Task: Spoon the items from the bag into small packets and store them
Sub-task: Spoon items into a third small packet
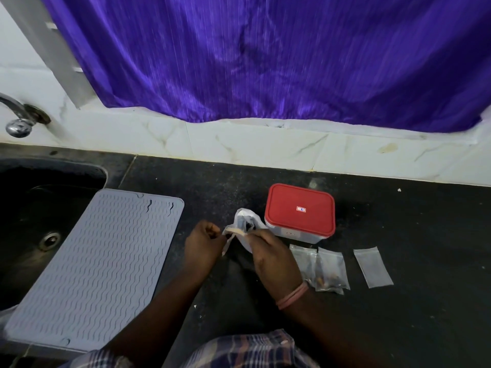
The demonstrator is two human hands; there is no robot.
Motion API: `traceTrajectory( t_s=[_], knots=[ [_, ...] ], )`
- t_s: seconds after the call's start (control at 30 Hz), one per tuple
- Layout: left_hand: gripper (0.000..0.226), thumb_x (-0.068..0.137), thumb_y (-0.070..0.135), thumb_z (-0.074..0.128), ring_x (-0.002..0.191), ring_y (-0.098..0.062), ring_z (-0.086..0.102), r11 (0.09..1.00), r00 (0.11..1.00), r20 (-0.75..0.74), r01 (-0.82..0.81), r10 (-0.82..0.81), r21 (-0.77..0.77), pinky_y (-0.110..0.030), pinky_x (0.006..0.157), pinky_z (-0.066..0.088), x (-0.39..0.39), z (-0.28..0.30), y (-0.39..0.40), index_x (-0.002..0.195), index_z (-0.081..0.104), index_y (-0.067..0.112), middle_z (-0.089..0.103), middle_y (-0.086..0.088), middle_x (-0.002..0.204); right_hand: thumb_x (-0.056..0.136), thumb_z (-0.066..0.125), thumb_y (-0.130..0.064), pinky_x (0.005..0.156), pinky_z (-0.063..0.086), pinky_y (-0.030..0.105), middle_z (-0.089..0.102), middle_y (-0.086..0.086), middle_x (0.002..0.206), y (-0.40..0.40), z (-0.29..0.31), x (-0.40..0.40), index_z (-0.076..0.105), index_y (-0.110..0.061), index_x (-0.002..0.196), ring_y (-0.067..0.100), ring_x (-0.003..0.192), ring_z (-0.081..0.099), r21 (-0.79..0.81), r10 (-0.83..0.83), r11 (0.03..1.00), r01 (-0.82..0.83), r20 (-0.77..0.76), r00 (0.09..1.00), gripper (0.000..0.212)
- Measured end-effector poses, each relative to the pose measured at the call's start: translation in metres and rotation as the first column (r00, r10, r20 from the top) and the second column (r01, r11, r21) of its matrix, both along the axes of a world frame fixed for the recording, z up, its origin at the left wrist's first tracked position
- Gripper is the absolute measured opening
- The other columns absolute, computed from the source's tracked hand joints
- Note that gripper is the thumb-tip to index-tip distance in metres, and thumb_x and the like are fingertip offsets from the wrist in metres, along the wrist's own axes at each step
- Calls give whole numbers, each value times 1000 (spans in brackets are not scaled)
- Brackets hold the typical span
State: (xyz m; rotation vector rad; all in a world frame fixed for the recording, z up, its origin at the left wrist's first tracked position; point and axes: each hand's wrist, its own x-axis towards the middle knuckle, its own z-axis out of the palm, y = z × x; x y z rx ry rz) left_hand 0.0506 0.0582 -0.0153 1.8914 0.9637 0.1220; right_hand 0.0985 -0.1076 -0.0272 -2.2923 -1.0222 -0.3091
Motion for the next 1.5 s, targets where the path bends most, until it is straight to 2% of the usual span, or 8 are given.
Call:
traceTrajectory(
  t_s=[0.1,0.23,0.67,0.77,0.93,1.03,1.2,1.5],
  knots=[
    [14,86,21,76,78,-18,71,999,1000,-18,-18,17,-33,-37,72,59,-1,-3,1,90,63,21,71,-1,85,90,65,-5,75,47,20,67,0,89,-5,7,8,73,-12,93,8,82,59,255,-187,935,245,-230,955,11],
    [11,88,26,74,80,-18,70,999,1000,-14,-21,20,-45,-36,72,57,-3,-3,4,92,65,22,71,0,86,83,67,-3,62,45,28,61,-1,69,-7,-2,24,65,-13,72,12,66,56,180,-372,871,458,-370,852,15],
    [6,87,30,69,79,-8,71,998,999,27,29,-27,-59,-29,70,56,-6,19,1,85,74,28,75,9,82,97,46,-29,87,48,39,61,5,108,16,-12,6,66,-19,112,26,97,60,-347,-319,904,251,-154,935,27],
    [8,88,24,68,82,-6,70,997,997,50,65,-63,-43,-30,77,57,-5,29,1,87,75,28,75,10,85,92,48,-33,89,47,41,61,0,110,17,-1,5,63,-25,120,23,102,55,-200,-295,941,273,-85,952,32],
    [14,92,17,66,78,-7,71,979,972,137,200,-192,-48,-18,65,52,-4,52,5,88,77,25,76,7,86,92,63,-12,108,38,19,56,-11,137,13,24,9,53,-24,140,0,127,49,217,120,976,10,-575,809,50],
    [16,94,14,64,80,-10,72,953,946,195,281,-257,-109,-23,70,54,-6,64,9,92,78,21,77,1,90,90,70,-12,93,50,22,70,-13,112,6,36,7,69,-25,120,0,104,63,308,123,943,126,-674,728,33],
    [30,91,34,68,101,-15,73,814,897,376,389,-230,-432,-28,82,59,-19,73,0,117,71,19,76,-3,112,88,72,-7,84,52,19,76,-9,96,-6,55,2,75,-20,97,4,93,69,421,141,873,246,-701,699,16],
    [12,91,14,72,92,-36,73,906,880,465,275,-102,-322,-44,80,58,-17,75,-35,100,78,7,78,-13,94,89,73,-9,80,52,18,76,-7,93,-20,73,0,75,-17,101,6,88,70,487,116,808,331,-683,721,14]
  ],
)
